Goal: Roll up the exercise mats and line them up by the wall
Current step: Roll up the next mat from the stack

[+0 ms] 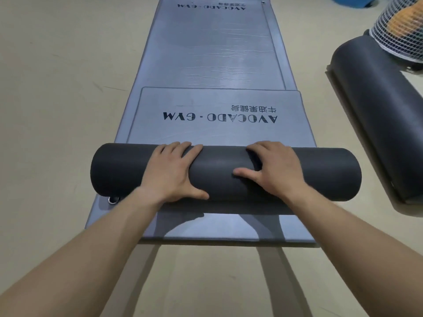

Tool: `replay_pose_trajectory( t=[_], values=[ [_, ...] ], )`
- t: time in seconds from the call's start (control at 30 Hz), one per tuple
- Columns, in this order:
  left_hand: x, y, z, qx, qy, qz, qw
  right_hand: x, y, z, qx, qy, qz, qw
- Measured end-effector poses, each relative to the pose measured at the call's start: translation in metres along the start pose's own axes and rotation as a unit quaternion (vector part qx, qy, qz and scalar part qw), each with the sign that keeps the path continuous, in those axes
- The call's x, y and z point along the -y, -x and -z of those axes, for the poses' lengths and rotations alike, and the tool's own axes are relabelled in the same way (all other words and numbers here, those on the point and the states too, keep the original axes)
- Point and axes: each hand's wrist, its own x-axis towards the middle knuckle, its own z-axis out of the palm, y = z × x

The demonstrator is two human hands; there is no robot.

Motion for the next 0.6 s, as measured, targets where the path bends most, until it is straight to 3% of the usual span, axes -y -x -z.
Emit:
replay_pose_trajectory(
  t=[0.07,0.17,0.23,0.33,0.5,0.6],
  values=[
    [0.011,-0.025,0.015,0.049,0.047,-0.001,0.998,0.004,0.016,-0.017,-0.026,0.050,0.041,0.998],
    [0.014,-0.037,0.015,0.039,0.063,-0.006,0.997,0.003,0.009,-0.023,0.042,0.130,0.051,0.989],
    [0.010,-0.027,0.008,0.000,0.013,-0.004,1.000,0.002,-0.005,-0.021,0.043,0.135,0.043,0.989],
    [0.006,-0.024,0.006,0.012,-0.058,0.020,0.998,-0.001,-0.025,-0.009,0.071,0.137,0.046,0.987],
    [0.002,-0.027,0.028,0.054,-0.033,0.025,0.998,0.007,-0.032,0.010,0.139,0.116,0.048,0.982],
    [0.005,-0.021,0.039,0.142,0.020,0.011,0.990,0.011,-0.025,0.029,0.238,0.084,0.053,0.966]
  ],
)
